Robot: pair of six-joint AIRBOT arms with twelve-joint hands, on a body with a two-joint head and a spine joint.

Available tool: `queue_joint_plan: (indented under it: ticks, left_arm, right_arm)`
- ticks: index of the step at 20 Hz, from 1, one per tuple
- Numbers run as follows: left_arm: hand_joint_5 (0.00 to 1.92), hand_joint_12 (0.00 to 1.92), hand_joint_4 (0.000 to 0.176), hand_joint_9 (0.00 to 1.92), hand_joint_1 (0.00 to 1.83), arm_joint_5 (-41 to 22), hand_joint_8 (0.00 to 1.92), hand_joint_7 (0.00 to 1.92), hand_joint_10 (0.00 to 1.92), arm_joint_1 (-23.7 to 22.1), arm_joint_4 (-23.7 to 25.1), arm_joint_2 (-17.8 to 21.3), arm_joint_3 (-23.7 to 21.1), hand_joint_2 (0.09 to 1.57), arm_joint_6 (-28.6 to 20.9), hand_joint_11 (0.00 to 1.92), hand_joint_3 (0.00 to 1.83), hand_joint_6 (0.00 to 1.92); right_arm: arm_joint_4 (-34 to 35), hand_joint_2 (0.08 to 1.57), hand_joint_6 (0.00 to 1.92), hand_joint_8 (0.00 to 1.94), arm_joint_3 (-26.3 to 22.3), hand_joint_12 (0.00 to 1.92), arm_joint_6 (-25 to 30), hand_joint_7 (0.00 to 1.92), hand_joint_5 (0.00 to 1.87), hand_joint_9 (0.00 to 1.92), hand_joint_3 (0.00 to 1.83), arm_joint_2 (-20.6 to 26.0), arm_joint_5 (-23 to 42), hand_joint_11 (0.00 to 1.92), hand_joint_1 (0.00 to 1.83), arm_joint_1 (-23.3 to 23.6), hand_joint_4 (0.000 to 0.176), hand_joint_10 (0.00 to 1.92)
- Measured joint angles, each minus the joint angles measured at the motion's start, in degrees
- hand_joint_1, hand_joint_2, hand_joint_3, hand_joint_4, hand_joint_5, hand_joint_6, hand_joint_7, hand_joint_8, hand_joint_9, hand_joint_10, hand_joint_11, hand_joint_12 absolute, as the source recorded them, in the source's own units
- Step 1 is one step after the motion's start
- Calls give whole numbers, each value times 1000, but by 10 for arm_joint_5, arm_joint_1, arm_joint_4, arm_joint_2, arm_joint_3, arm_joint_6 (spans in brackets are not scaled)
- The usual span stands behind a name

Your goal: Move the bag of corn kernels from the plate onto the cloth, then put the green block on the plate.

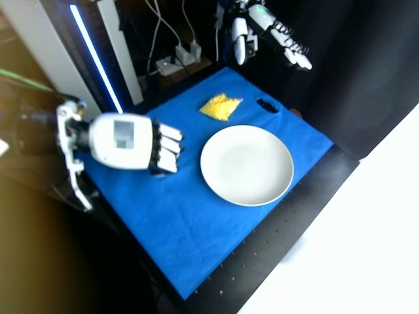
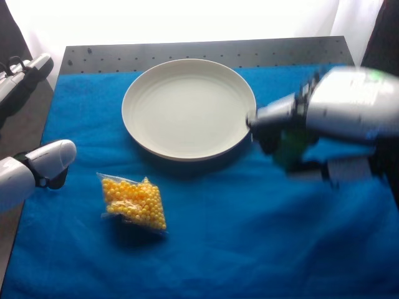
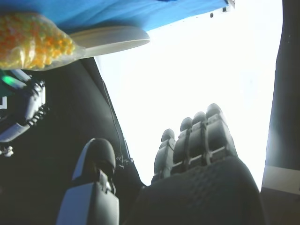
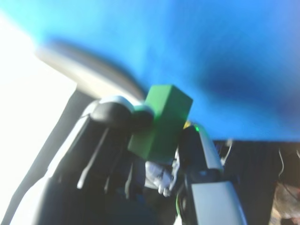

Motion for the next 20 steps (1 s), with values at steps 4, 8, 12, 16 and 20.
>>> queue_joint_plan:
  ticks: [4,8,12,16,20]
  left_arm:
    - [0,0,88,0,362,-2,0,0,0,0,-3,-5,0,1312,0,0,17,0]
    - [0,0,101,0,343,-3,0,0,0,0,-5,-10,0,1315,-4,0,10,0]
    - [0,0,94,0,402,-1,0,0,0,0,-5,-21,6,1347,-9,0,11,0]
    - [0,0,99,0,354,7,0,0,0,1,-8,-26,10,1393,-22,0,21,0]
    - [0,0,151,0,386,9,0,0,0,1,-6,-26,10,1382,-23,0,1,0]
  right_arm:
    - [-43,1294,1434,1502,35,1616,0,812,535,1018,1,-27,-31,913,1180,103,0,1277]
    - [-95,1261,1303,1461,83,1743,2,841,615,954,0,-102,-108,752,1198,156,0,1320]
    - [-103,1326,1516,1553,163,1614,2,712,530,730,0,-207,-195,636,1116,162,0,1091]
    - [-111,1318,1472,1553,197,1560,2,739,531,806,0,-265,-247,726,1138,162,0,1051]
    - [-136,1276,740,1463,197,1606,2,711,459,870,0,-292,-301,731,1262,151,0,1002]
